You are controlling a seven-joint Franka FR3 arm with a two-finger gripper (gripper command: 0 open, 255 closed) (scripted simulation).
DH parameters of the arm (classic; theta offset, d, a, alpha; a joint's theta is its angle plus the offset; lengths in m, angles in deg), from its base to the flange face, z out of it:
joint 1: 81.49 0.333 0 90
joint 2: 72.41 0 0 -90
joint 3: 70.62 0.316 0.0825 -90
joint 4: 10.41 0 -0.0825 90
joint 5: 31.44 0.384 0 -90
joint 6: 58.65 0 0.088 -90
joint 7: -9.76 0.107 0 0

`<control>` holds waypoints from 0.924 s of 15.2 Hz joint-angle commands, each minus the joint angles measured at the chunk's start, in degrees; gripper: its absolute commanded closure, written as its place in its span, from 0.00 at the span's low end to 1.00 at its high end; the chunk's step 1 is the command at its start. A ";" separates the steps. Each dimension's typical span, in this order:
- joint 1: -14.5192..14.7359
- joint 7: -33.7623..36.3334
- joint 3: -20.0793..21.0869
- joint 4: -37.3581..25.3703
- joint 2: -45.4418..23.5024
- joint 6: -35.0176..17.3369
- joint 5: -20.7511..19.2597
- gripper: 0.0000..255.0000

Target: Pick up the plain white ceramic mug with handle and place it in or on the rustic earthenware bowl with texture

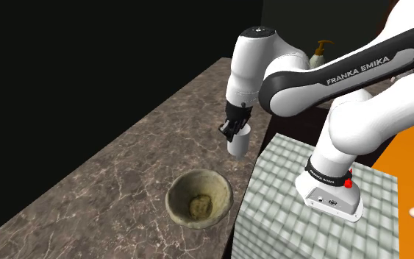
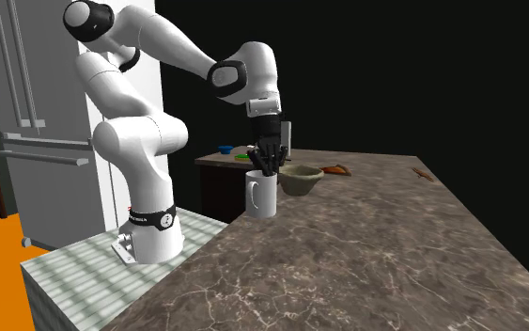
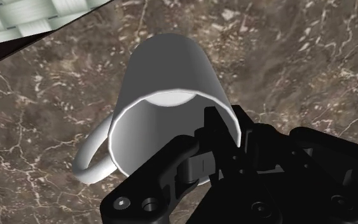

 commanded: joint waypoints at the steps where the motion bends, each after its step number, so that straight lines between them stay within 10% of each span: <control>1: -0.18 -0.20 -0.60 -1.25 0.81 2.04 -0.44 1.00; 14: -1.04 -1.21 -4.01 -9.22 4.63 13.67 -2.89 1.00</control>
